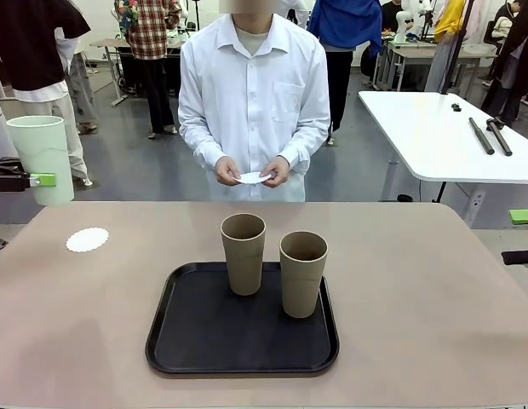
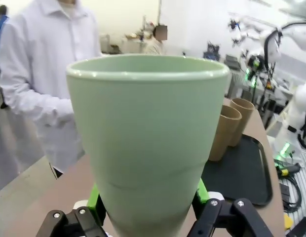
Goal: Place coasters on the table and set cups on them.
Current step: Pick up one Reusable plastic cup and place it on a coaster set by the human.
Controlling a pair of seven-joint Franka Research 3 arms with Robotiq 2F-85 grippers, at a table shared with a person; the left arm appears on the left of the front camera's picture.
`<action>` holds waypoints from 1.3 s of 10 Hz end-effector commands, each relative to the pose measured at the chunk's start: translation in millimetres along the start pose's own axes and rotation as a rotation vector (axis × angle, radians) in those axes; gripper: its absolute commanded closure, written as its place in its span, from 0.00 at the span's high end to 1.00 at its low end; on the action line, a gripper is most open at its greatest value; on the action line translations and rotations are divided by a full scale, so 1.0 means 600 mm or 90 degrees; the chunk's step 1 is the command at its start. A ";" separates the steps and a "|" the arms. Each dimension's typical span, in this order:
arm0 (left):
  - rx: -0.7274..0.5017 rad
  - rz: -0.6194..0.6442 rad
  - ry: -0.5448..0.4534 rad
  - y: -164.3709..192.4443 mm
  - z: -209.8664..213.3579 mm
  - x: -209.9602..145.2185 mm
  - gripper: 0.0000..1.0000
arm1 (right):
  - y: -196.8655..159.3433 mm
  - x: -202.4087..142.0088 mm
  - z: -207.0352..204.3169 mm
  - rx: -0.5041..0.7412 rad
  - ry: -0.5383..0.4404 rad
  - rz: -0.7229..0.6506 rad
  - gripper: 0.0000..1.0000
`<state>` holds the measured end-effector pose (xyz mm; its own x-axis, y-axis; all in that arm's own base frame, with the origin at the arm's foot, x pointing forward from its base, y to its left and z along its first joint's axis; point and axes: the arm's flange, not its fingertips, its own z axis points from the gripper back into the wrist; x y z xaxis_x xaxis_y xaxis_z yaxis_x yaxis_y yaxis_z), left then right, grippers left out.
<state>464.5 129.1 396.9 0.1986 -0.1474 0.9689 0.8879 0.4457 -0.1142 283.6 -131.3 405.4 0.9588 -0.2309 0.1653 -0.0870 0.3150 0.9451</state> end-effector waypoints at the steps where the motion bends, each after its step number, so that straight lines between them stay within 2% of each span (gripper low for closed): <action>1: 0.031 -0.009 -0.045 0.032 0.002 -0.007 0.83 | 0.000 0.002 0.001 0.009 -0.003 -0.001 1.00; 5: 0.062 -0.011 -0.064 0.071 0.007 -0.021 0.83 | 0.000 0.002 0.001 0.009 -0.003 -0.001 1.00; 13: 0.053 0.004 -0.050 0.066 0.004 -0.029 0.83 | 0.000 0.002 0.001 0.009 -0.003 -0.001 1.00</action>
<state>495.2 151.2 375.5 0.1687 -0.0766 0.9827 0.8483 0.5190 -0.1052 283.6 -131.4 405.4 0.9588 -0.2312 0.1653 -0.0869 0.3151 0.9451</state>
